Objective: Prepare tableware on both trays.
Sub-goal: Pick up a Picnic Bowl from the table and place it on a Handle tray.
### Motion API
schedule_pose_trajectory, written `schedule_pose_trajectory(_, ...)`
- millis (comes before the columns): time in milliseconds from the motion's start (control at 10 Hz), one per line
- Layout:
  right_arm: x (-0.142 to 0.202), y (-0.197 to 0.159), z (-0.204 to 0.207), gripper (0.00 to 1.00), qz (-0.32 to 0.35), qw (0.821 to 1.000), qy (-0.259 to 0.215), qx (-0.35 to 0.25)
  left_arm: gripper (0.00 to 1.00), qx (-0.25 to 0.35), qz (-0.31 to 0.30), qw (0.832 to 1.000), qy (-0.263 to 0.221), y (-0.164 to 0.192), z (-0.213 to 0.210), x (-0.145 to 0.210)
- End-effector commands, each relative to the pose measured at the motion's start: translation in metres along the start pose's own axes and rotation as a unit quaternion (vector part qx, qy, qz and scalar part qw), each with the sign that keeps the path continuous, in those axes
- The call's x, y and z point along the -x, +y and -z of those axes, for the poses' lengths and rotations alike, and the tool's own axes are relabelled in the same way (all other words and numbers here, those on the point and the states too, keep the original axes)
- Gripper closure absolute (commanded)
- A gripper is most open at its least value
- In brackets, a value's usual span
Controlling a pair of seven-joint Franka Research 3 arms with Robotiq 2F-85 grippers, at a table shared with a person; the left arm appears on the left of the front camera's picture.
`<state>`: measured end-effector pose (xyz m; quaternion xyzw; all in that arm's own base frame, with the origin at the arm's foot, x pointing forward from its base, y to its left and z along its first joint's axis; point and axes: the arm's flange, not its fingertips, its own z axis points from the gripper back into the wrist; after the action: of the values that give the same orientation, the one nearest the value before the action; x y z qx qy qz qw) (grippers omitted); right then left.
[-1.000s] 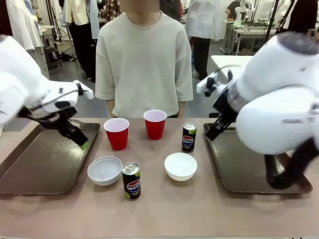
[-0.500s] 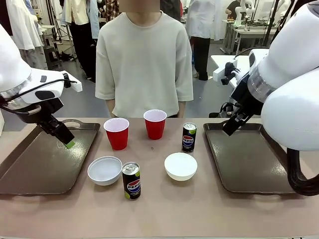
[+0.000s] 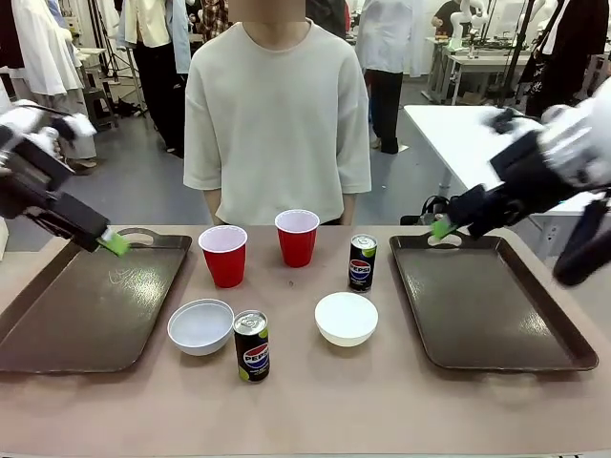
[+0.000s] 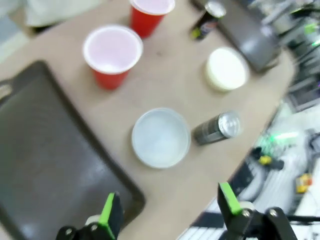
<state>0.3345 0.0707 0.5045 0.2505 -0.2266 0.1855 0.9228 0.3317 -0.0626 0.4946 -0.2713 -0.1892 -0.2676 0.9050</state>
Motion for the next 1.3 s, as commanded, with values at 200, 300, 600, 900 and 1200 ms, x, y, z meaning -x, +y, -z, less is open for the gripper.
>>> schedule_pose_trajectory(200, 0.110, -0.073, -0.014, 0.00, 0.160, 0.954, -0.160, -0.196, 0.00, 0.184, -0.074, 0.968, -0.156, 0.058, -0.025, 0.060)
schedule_pose_trajectory(300, 0.113, -0.075, -0.010, 0.00, 0.169, 0.951, -0.163, -0.201, 0.00, 0.183, -0.100, 0.964, -0.166, 0.067, -0.032, 0.068)
schedule_pose_trajectory(600, 0.114, -0.082, 0.012, 0.00, 0.182, 0.950, -0.134, -0.216, 0.00, 0.187, -0.162, 0.958, -0.146, 0.084, -0.033, 0.075)
schedule_pose_trajectory(900, 0.117, -0.078, 0.020, 0.00, 0.148, 0.958, -0.067, -0.237, 0.00, 0.188, -0.183, 0.957, -0.124, 0.083, -0.020, 0.071)
schedule_pose_trajectory(1200, 0.053, -0.118, 0.014, 0.00, 0.170, 0.954, -0.064, -0.240, 0.00, 0.186, -0.179, 0.958, -0.122, 0.100, -0.027, 0.061)
